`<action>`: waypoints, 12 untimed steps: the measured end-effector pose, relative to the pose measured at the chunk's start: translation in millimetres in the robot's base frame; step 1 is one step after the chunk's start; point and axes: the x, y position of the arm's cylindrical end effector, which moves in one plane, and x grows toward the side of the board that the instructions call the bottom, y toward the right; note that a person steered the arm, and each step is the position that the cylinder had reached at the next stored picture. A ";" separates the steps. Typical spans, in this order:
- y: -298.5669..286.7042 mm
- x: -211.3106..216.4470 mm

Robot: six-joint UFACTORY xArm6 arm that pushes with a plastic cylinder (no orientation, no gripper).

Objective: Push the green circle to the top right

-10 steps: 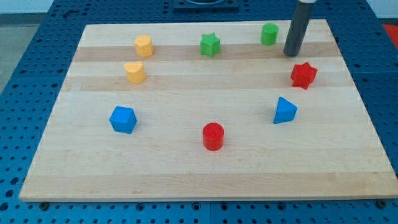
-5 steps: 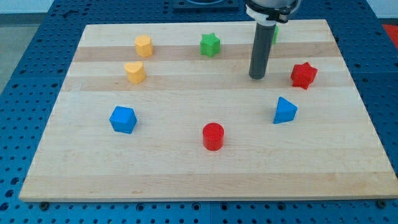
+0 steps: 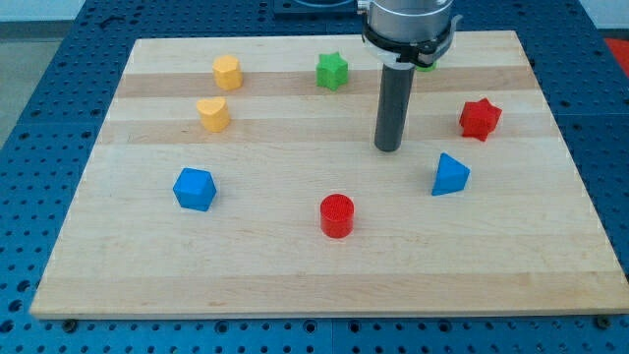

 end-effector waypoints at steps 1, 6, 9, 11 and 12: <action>-5.6 -24.9; 0.5 -61.0; -87.5 -63.3; -87.6 -25.2; -88.9 -18.6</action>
